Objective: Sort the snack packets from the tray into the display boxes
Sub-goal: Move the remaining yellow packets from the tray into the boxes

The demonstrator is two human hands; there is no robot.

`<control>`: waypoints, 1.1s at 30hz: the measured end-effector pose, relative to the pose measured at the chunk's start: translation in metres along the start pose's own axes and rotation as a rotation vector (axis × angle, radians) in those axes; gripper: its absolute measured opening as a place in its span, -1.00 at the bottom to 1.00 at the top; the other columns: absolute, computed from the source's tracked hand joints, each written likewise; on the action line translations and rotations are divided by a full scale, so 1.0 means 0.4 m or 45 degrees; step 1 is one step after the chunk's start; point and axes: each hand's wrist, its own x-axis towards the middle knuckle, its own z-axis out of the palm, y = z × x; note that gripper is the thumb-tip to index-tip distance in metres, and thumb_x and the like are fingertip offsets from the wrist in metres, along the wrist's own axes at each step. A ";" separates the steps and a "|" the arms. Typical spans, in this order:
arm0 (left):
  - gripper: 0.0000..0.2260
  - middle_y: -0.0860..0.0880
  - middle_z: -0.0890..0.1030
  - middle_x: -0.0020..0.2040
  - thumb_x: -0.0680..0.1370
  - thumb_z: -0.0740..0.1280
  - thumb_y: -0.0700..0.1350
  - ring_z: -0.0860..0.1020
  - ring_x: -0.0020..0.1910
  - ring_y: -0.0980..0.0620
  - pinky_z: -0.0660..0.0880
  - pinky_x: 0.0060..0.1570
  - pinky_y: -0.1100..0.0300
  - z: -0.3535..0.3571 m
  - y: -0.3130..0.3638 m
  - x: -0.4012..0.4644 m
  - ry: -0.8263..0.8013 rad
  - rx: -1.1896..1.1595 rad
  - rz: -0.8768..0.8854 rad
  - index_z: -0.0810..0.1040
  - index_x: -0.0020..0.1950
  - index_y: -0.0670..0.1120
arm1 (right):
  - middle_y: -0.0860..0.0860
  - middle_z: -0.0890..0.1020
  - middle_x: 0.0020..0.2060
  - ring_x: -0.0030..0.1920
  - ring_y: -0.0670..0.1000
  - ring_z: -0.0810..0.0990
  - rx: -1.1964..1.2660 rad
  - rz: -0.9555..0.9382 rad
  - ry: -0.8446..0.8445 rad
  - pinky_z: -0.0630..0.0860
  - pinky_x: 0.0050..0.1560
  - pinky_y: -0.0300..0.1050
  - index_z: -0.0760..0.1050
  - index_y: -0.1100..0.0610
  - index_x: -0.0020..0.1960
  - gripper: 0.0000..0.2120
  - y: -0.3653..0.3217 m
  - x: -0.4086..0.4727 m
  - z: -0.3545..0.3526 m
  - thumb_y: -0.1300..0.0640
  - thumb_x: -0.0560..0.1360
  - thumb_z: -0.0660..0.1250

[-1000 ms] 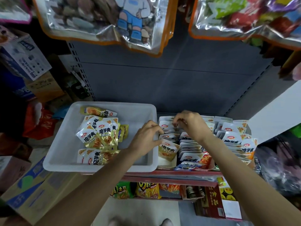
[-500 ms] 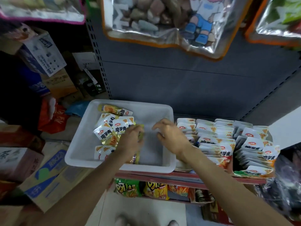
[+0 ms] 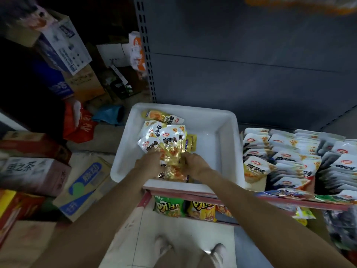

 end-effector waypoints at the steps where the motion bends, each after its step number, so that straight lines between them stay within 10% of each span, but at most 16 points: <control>1: -0.45 -0.09 0.22 0.48 0.47 0.38 0.08 0.38 0.34 -0.12 0.39 0.25 -0.10 0.001 -0.001 0.003 0.003 -0.025 -0.001 0.34 0.42 0.01 | 0.11 0.56 0.08 0.13 0.13 0.52 -0.013 0.033 0.028 0.51 0.07 -0.08 0.40 0.13 0.21 -0.68 0.001 0.005 0.002 0.23 0.47 0.31; 9: -0.55 -0.13 0.44 0.28 0.56 0.24 0.11 0.42 0.26 -0.15 0.39 0.14 -0.02 -0.025 0.046 -0.014 0.345 -0.053 -0.111 0.34 0.36 -0.09 | 0.02 0.57 -0.06 -0.04 0.01 0.52 0.128 0.001 0.089 0.43 -0.12 -0.19 0.61 0.12 -0.08 -0.86 0.028 -0.010 -0.044 0.28 0.46 0.31; 13: -0.52 -0.20 0.53 0.22 0.59 0.23 0.04 0.51 0.19 -0.18 0.43 0.09 0.00 -0.062 0.120 -0.017 0.479 -0.495 -0.153 0.27 0.37 -0.25 | 0.01 0.50 -0.36 -0.19 0.11 0.58 0.528 0.073 0.374 0.56 -0.20 -0.05 0.37 0.00 -0.40 -0.63 0.069 -0.060 -0.095 0.39 0.45 0.22; 21: -0.85 -0.08 0.60 -0.09 0.52 0.36 -0.24 0.57 -0.16 0.08 0.54 -0.05 0.09 -0.137 0.288 -0.035 0.524 -1.254 0.243 0.48 0.06 -0.12 | 0.06 0.61 -0.21 -0.13 0.07 0.60 0.705 -0.073 0.469 0.52 -0.07 -0.05 0.46 -0.03 -0.28 -0.75 0.145 -0.167 -0.232 0.27 0.45 0.37; 24: -0.87 0.03 0.57 -0.21 0.51 0.35 -0.29 0.54 -0.30 0.31 0.50 -0.12 0.23 -0.143 0.371 -0.049 0.381 -1.206 0.514 0.50 -0.07 -0.06 | 0.01 0.64 -0.12 -0.15 -0.09 0.63 1.067 -0.179 0.590 0.58 -0.14 -0.15 0.48 0.07 0.02 -0.78 0.157 -0.214 -0.280 0.32 0.46 0.37; 29: -0.83 -0.16 0.63 -0.09 0.49 0.36 -0.20 0.63 -0.11 -0.11 0.52 0.01 0.08 -0.100 0.480 -0.029 0.399 -1.070 0.566 0.54 0.08 -0.12 | -0.05 0.58 0.00 -0.10 -0.20 0.60 1.140 -0.230 1.040 0.56 -0.05 -0.12 0.30 0.01 0.29 -0.45 0.225 -0.274 -0.352 0.46 0.44 0.30; 33: -0.67 -0.13 0.54 0.18 0.51 0.35 -0.21 0.53 0.14 -0.07 0.43 0.15 0.15 -0.046 0.515 -0.031 0.254 -0.533 0.659 0.49 0.28 -0.16 | -0.12 0.44 0.18 -0.08 -0.26 0.57 1.149 -0.264 1.308 0.53 -0.03 -0.32 0.12 -0.03 0.43 -0.29 0.287 -0.316 -0.395 0.49 0.45 0.24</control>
